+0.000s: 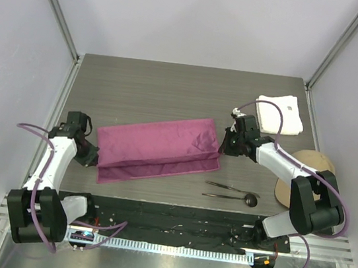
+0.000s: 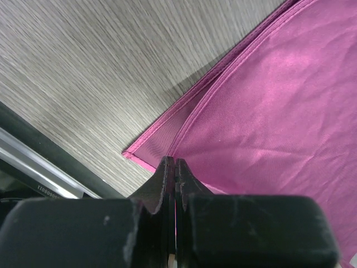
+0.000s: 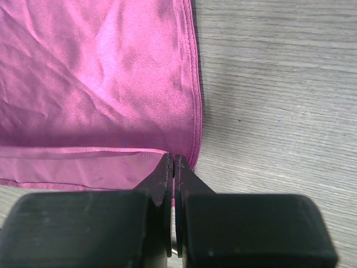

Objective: Fold the napkin into a case and place the utensils inside
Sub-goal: Fold and flatten the napkin at the center of the board.

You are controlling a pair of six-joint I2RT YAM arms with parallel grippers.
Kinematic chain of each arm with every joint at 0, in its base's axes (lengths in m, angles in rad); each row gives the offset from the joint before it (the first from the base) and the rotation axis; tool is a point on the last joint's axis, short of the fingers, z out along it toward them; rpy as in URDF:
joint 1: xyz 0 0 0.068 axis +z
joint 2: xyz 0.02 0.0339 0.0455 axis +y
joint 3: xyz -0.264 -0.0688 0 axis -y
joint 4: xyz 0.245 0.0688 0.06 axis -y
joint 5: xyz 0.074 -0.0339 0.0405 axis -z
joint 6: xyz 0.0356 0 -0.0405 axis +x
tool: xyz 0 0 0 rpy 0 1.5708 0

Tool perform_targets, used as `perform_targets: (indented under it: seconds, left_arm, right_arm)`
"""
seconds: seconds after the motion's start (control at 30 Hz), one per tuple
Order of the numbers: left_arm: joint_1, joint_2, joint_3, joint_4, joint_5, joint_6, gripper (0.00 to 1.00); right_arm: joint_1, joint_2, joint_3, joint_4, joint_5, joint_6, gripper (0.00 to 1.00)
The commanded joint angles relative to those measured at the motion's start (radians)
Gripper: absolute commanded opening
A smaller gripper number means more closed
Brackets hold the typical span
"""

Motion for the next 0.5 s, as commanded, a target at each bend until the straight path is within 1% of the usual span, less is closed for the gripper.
perform_targets:
  seconds: [0.0, 0.17, 0.33, 0.47]
  left_arm:
    - [0.005, 0.028, -0.017, 0.013, 0.027, -0.005, 0.0]
    - [0.005, 0.071, -0.005, -0.001, 0.025, 0.0, 0.0]
    - [0.007, 0.081, 0.001, -0.014, 0.018, -0.008, 0.0]
    - [0.013, 0.094, 0.024, -0.04, -0.018, -0.025, 0.0]
  right_arm:
    - [-0.002, 0.003, 0.002, 0.018, -0.003, -0.006, 0.01]
    - [-0.004, 0.003, -0.001, 0.018, -0.007, -0.003, 0.01]
    - [-0.002, 0.011, -0.004, 0.017, -0.031, 0.008, 0.01]
    - [-0.002, 0.008, -0.01, 0.015, -0.043, 0.01, 0.01]
